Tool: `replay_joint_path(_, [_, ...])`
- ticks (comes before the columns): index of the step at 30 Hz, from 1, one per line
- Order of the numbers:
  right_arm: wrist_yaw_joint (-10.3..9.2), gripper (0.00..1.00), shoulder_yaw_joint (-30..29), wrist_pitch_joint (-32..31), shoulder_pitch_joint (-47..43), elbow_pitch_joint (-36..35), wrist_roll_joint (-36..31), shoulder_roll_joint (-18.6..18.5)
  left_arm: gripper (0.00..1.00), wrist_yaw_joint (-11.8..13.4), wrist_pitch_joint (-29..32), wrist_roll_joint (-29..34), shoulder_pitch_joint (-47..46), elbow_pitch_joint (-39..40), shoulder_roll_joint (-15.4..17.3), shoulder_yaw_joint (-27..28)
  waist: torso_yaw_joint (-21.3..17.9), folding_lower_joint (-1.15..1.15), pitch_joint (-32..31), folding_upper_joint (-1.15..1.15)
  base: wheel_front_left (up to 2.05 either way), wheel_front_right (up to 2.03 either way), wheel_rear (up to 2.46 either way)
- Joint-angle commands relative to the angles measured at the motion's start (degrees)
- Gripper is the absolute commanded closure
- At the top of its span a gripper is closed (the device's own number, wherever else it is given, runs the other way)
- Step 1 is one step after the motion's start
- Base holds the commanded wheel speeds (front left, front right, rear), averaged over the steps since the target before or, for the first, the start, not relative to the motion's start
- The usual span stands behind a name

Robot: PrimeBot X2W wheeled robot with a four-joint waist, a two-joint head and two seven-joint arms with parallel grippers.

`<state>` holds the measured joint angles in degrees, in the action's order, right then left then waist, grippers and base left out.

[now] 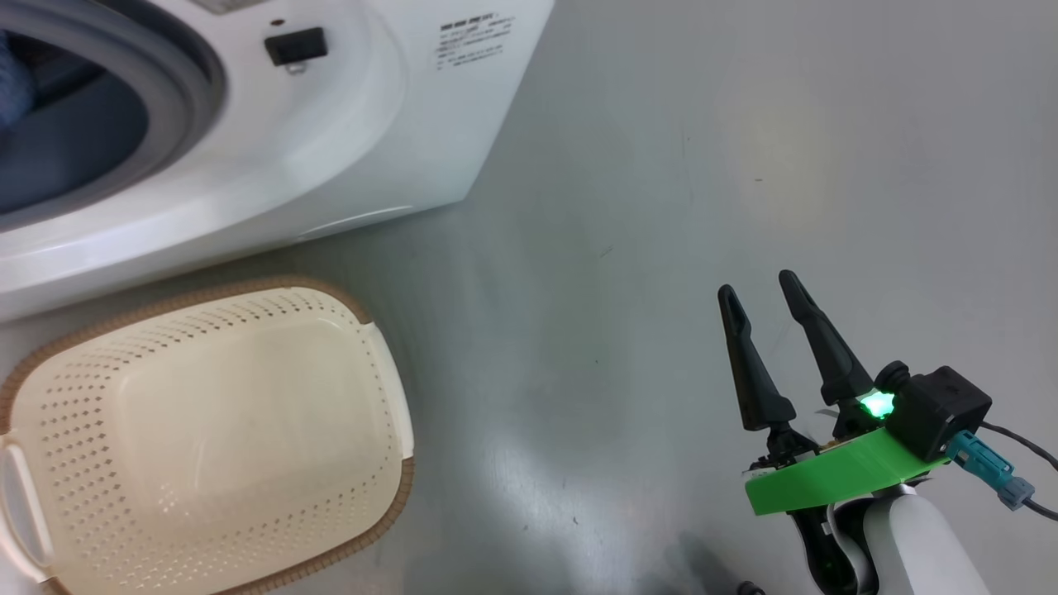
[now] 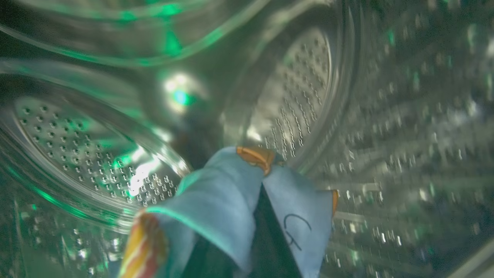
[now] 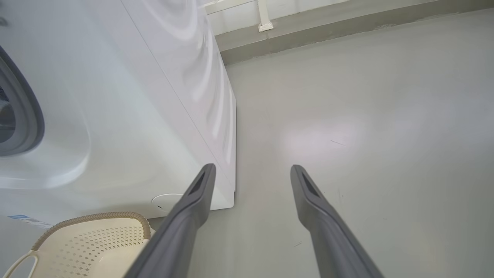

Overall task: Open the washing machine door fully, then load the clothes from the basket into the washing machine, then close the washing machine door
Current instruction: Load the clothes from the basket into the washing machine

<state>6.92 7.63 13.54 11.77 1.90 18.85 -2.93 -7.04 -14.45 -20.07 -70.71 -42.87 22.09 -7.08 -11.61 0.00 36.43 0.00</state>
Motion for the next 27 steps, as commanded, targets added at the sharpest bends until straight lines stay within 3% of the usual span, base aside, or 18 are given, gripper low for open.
replay_joint_path(1, [0.57,0.0,1.6,0.6,-0.2,-0.9,1.0,0.1,1.0,1.0,-0.5,-0.3,-2.2,3.2,3.5,3.0,-0.8,0.0,0.8,0.0,0.0,0.0,0.0])
replay_joint_path(4, [0.57,0.0,1.6,0.9,-0.1,-0.8,1.0,0.1,1.0,2.1,-0.5,1.0,-1.5,6.8,3.2,6.1,-0.9,0.0,1.2,0.0,0.0,0.0,0.0])
replay_joint_path(7, [0.57,0.0,1.6,1.0,-0.2,-0.5,0.9,0.1,1.0,1.5,-0.5,2.7,1.0,6.0,2.1,6.1,-0.8,0.0,1.3,0.0,0.0,0.0,0.0])
replay_joint_path(14, [0.57,0.0,2.1,1.1,0.1,-0.4,0.6,0.1,1.0,0.5,-0.5,4.3,1.9,-1.5,0.7,4.4,-0.3,0.0,1.8,0.0,0.0,0.0,0.0])
replay_joint_path(27, [0.57,0.0,2.2,1.1,0.6,-0.4,0.2,0.1,1.0,-0.3,-0.4,4.2,-6.4,-17.6,0.9,-0.2,-0.9,0.0,2.9,0.0,0.0,0.0,0.0])
